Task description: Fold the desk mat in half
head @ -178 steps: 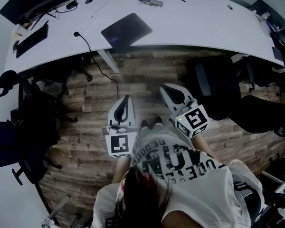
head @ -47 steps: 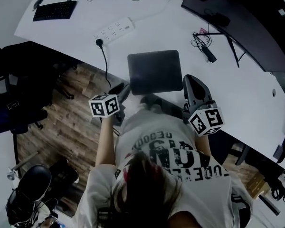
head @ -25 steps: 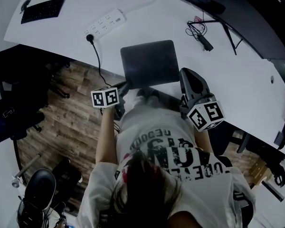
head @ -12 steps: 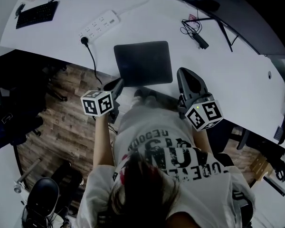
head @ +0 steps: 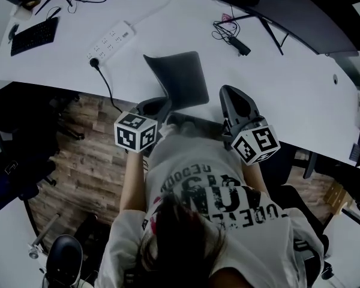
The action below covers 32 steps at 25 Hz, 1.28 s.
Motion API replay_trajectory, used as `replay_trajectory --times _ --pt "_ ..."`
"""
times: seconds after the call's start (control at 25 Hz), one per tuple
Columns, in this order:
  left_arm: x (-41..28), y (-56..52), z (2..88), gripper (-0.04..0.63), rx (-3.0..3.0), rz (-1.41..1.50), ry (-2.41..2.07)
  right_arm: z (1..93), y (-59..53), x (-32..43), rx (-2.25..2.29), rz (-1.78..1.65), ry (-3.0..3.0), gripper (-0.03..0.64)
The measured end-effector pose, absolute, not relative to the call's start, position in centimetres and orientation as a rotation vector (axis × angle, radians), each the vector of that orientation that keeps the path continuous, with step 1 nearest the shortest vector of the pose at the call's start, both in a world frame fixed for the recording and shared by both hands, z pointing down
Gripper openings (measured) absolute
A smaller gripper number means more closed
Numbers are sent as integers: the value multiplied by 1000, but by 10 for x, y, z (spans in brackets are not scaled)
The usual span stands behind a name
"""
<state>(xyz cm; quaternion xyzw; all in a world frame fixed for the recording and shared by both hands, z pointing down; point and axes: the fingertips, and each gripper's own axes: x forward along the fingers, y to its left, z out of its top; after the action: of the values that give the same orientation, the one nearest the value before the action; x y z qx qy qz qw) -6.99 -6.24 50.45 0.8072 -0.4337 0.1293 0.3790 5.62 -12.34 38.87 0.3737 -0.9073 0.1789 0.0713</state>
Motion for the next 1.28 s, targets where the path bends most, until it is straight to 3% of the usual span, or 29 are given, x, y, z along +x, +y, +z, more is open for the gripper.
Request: replay_trajectory --times 1.28 --pt "54 -123 552 11 1894 422 -962 399 -148 142 1326 595 -2631 -6"
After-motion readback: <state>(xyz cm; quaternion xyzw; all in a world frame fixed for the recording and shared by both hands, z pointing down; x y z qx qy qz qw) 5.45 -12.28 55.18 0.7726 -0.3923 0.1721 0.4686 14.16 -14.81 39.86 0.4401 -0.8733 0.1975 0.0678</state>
